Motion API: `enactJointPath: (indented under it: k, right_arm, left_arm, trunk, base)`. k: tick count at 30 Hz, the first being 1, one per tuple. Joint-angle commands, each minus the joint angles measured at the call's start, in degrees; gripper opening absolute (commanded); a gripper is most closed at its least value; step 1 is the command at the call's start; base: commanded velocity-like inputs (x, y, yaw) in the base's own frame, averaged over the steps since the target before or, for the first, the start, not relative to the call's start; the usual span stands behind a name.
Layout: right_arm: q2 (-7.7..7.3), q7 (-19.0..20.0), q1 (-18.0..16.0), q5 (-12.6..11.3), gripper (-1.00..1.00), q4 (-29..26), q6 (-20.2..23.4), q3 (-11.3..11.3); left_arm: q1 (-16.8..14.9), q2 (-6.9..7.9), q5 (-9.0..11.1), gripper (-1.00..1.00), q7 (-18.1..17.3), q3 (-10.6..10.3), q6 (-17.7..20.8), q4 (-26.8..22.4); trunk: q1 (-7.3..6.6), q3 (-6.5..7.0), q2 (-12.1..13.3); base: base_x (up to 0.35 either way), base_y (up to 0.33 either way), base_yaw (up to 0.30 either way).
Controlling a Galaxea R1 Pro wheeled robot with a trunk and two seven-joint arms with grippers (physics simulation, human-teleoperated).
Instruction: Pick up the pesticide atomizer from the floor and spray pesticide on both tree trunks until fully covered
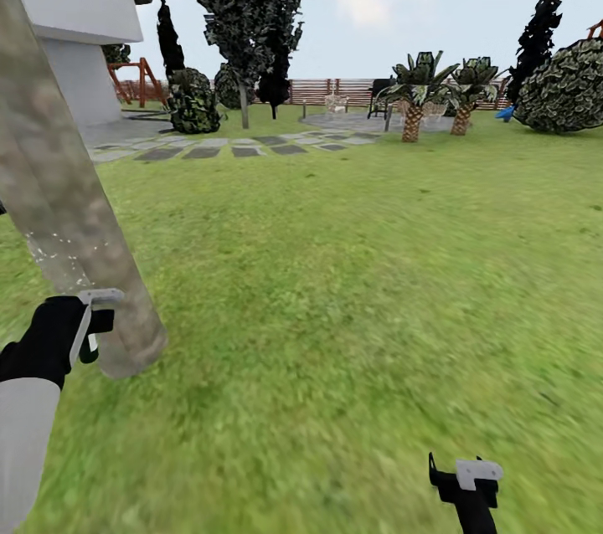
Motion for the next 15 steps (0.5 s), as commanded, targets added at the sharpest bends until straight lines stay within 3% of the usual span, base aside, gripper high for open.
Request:
enactJointPath:
  k: [1, 6, 15]
  right_arm:
    - [0.0, -0.39, -0.05, 0.61, 1.0, 0.1, -0.13, -0.21]
    - [0.0, -0.39, -0.05, 0.61, 1.0, 0.1, -0.13, -0.21]
    - [0.0, -0.39, -0.05, 0.61, 1.0, 0.1, -0.13, -0.21]
  left_arm:
    - [-0.07, -0.02, -0.29, -1.0, -0.13, 0.08, 0.26, -0.07]
    - [-0.06, -0.02, -0.36, -1.0, -0.13, 0.04, 0.26, -0.07]
    - [-0.03, 0.12, -0.73, -1.0, -0.06, 0.12, 0.2, 0.05]
  trunk:
    - [0.01, -0.05, -0.02]
    - [0.01, -0.05, -0.02]
    - [0.01, -0.05, -0.02]
  base:
    - [0.206, -0.211, 0.0]
    - [0.185, -0.221, 0.027]
    - [0.173, -0.229, 0.256]
